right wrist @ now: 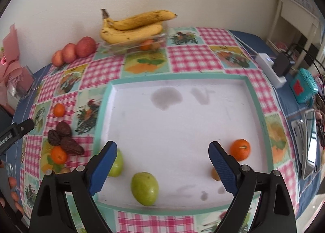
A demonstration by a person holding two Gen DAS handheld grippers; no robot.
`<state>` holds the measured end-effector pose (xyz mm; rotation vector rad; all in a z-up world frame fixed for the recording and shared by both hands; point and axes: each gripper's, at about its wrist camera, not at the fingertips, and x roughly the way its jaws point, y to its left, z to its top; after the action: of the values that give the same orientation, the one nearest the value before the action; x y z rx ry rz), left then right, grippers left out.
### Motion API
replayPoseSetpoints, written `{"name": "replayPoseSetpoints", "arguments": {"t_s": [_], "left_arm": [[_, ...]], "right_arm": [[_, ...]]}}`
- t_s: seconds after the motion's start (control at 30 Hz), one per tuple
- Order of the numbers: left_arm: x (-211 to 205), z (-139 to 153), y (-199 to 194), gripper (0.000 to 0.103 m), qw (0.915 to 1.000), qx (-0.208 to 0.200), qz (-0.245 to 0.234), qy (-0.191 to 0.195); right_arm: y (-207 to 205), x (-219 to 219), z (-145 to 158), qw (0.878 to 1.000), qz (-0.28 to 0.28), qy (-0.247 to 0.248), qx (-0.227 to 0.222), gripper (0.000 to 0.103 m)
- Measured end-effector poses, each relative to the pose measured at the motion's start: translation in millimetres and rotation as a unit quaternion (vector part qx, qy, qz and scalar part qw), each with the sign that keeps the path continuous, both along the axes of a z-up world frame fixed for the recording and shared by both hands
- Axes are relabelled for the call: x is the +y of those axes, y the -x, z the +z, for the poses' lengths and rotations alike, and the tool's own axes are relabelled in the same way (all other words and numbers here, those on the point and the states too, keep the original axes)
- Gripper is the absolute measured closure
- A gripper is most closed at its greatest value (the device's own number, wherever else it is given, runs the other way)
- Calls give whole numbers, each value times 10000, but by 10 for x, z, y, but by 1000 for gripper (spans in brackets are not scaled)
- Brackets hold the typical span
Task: Organize fruits
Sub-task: 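Move both tools back toward the dates and mandarins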
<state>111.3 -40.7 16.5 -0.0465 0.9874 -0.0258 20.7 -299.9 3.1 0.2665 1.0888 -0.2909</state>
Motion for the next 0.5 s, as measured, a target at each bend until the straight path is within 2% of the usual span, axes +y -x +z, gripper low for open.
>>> {"name": "replayPoseSetpoints", "arguments": {"t_s": [0.07, 0.2, 0.27, 0.37, 0.5], "left_arm": [[18, 20, -24, 0, 10000, -38, 4, 2], [19, 47, -75, 0, 9993, -111, 3, -368], [38, 33, -104, 0, 9991, -101, -1, -401], [74, -4, -153, 0, 9995, 7, 9, -313], [186, -12, -206, 0, 9999, 71, 67, 35]], "right_arm": [[-27, 44, -8, 9999, 57, -71, -43, 11], [-100, 82, -43, 9991, 44, -402, -93, 11], [-152, 102, -69, 9987, 31, -512, -57, 11], [-230, 150, -99, 9985, 37, -547, 0, 11], [-348, 231, -116, 9973, 88, -730, 0, 11]]}}
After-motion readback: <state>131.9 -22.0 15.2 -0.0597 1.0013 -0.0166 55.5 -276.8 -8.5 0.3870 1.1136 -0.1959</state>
